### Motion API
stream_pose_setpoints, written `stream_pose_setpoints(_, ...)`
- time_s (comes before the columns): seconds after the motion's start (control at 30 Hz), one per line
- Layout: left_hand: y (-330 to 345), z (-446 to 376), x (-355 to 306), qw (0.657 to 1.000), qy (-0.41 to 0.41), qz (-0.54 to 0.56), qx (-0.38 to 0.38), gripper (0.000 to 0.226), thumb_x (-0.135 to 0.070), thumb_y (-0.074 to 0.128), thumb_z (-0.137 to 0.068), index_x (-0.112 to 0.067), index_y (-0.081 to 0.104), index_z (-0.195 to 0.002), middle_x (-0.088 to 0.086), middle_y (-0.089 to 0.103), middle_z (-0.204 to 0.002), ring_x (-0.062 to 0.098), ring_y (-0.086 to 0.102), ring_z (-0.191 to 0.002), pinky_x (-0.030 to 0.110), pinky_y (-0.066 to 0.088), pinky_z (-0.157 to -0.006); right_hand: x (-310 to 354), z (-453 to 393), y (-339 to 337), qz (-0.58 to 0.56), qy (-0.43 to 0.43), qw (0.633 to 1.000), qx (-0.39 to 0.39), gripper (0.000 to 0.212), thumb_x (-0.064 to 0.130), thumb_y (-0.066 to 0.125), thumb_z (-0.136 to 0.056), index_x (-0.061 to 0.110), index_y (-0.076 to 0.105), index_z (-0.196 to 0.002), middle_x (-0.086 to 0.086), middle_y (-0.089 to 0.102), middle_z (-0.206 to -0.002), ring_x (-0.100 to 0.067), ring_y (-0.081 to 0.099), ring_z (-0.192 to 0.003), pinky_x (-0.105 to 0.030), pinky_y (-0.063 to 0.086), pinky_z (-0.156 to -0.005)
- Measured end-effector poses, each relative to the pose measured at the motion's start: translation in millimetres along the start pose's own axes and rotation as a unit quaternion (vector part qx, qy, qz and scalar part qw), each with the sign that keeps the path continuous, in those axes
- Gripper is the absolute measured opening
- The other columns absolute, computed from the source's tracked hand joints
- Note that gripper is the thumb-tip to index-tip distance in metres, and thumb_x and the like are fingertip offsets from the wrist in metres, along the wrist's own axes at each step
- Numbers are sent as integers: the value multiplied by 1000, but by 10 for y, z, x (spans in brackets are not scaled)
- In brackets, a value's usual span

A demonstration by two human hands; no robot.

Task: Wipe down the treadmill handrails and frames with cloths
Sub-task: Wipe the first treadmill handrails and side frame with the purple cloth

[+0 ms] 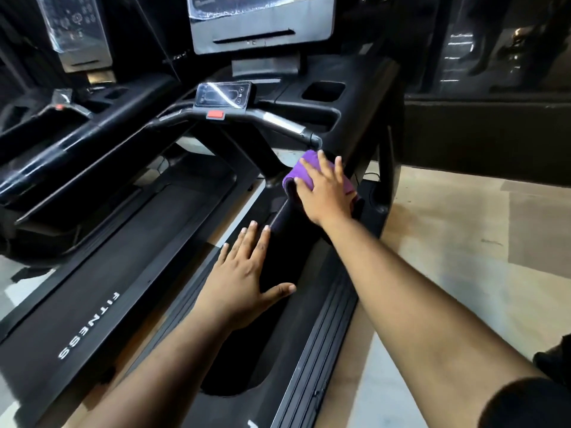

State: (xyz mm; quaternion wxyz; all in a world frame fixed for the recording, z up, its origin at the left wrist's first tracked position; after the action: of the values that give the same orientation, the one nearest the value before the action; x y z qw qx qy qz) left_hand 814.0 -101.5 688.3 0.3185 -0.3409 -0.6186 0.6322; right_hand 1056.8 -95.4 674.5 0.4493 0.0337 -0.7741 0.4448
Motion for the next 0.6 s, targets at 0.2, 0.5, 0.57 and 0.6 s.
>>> stream_pose_setpoints(0.2,38,-54,1,1000,-5,-12,7,112,-100,23,-75,-38,-29,-153,-9,-31,-165,8,-25,-153,42,-4,-128,91,730,273,-28,-116,993,15,66,61,36,-97,36,35,-158,6,15,-172,-23,-7,-159,-70,20,-119)
stream_pose_setpoints(0.5,-12,-526,-177,1000,-13,14,16,117,-104,16,-70,-38,-22,-158,-11,-28,-166,5,-24,-151,41,-6,-127,-196,-248,-139,-11,-12,999,-33,55,52,50,-101,37,44,-154,8,14,-172,-25,-5,-159,-77,11,-117)
stream_pose_setpoints(0.57,-16,-607,-173,999,-16,39,18,118,-104,20,-68,-38,-22,-157,-13,-28,-164,1,-24,-148,35,-6,-126,-131,178,3,-74,-76,991,-78,59,48,52,-98,26,48,-153,-5,25,-169,-36,5,-158,-64,16,-123)
stream_pose_setpoints(0.6,-18,-623,-167,999,-15,47,17,119,-104,22,-67,-39,-23,-156,-13,-26,-164,0,-23,-149,33,-6,-126,-131,419,87,-100,-115,985,-85,61,48,51,-98,22,48,-153,-9,28,-168,-38,7,-158,-58,15,-125)
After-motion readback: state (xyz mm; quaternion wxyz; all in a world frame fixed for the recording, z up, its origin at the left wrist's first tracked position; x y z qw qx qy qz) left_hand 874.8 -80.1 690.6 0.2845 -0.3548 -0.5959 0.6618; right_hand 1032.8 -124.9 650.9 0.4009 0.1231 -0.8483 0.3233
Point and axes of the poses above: each hand's wrist, its own z-axis away from the middle knuckle, its own y-axis out of the palm, x = y × z, the point moved 6 cm from there along -z, towards the middle knuckle
